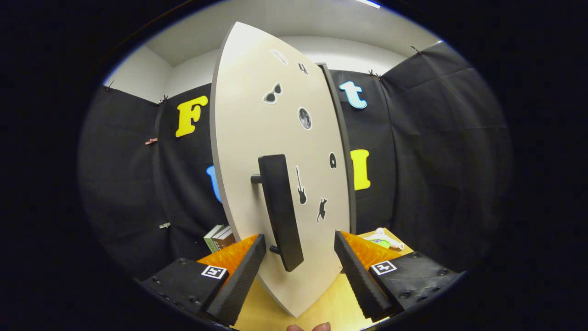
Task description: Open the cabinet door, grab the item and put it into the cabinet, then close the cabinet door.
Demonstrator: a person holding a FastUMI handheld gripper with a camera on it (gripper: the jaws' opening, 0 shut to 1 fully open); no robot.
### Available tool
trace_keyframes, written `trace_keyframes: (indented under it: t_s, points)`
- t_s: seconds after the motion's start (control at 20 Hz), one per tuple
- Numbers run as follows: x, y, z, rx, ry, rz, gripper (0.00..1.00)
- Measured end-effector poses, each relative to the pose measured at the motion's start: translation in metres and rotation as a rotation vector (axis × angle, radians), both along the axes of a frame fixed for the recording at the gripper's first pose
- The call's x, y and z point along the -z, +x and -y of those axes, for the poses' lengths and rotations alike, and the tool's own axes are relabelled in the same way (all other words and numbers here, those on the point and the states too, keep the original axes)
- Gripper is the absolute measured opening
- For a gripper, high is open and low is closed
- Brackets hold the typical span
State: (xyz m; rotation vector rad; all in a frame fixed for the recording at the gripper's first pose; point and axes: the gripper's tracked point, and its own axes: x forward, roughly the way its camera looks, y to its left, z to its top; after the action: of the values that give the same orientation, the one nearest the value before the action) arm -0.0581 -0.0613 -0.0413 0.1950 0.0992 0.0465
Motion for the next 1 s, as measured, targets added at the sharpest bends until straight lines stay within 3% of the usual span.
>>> trace_keyframes:
  t_s: [0.3,1.0]
  points:
    - [-0.004,0.02,-0.048,-0.075,-0.002,0.012,0.98]
    - [-0.004,0.028,-0.059,-0.079,-0.055,0.032,0.98]
